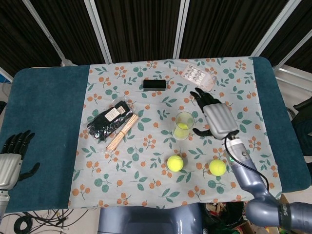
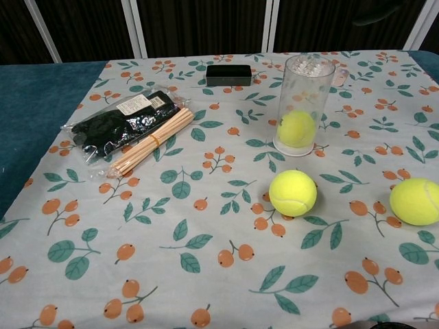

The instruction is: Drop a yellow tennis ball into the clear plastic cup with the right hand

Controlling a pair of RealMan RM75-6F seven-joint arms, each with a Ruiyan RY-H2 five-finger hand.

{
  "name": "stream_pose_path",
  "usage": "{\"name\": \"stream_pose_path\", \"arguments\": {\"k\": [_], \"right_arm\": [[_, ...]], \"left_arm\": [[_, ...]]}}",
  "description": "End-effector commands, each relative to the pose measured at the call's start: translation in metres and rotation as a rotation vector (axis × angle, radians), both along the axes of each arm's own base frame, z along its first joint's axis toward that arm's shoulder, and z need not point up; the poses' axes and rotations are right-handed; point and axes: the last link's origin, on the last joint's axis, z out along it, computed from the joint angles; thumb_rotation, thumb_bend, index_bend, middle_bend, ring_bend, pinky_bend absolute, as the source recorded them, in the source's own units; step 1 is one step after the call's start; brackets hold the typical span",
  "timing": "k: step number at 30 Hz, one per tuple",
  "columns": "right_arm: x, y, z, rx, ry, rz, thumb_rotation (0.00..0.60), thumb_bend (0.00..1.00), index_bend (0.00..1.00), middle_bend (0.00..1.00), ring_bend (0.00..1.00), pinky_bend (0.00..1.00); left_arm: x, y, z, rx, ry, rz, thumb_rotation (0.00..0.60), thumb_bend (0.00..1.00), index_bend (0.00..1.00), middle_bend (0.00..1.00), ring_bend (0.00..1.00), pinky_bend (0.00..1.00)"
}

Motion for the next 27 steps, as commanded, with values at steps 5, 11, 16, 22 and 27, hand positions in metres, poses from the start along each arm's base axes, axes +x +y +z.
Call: {"name": "stream_pose_path", "arguments": {"k": [5,11,16,22,27], "right_arm": [[-0.139,0.120,0.017,-0.174,0.041,-0.091,0.600,0.11,0.00,0.00,0.09,0.25],[-0.214,0.167,-0.003,-0.273,0.128,-0.119,0.600,0.11,0.00,0.00,0.09,0.25],[-0.241,0.175,-0.009,-0.308,0.176,-0.144,0.600,0.11,0.00,0.00,0.09,0.25],[-0.245,0.173,-0.009,-0.299,0.222,-0.134,0.600,0.12,0.00,0.00,0.09,0.24],[-0.251,0.169,-0.019,-0.241,0.220,-0.155,0.600,0.12,0.00,0.00,0.09,0.24]], "left_arm": [[0.003,0.002,0.000,0.004,-0.002,-0.012,0.600,0.28,0.03,0.02,0.00,0.05],[0.004,0.003,-0.002,0.001,0.006,-0.018,0.600,0.28,0.03,0.02,0.00,0.05],[0.006,0.002,-0.003,0.000,0.009,-0.022,0.600,0.28,0.03,0.02,0.00,0.05],[0.010,-0.003,-0.005,-0.010,0.021,-0.045,0.600,0.28,0.03,0.02,0.00,0.05],[0.012,-0.009,-0.005,-0.011,0.015,-0.070,0.600,0.28,0.03,0.02,0.00,0.05]]}}
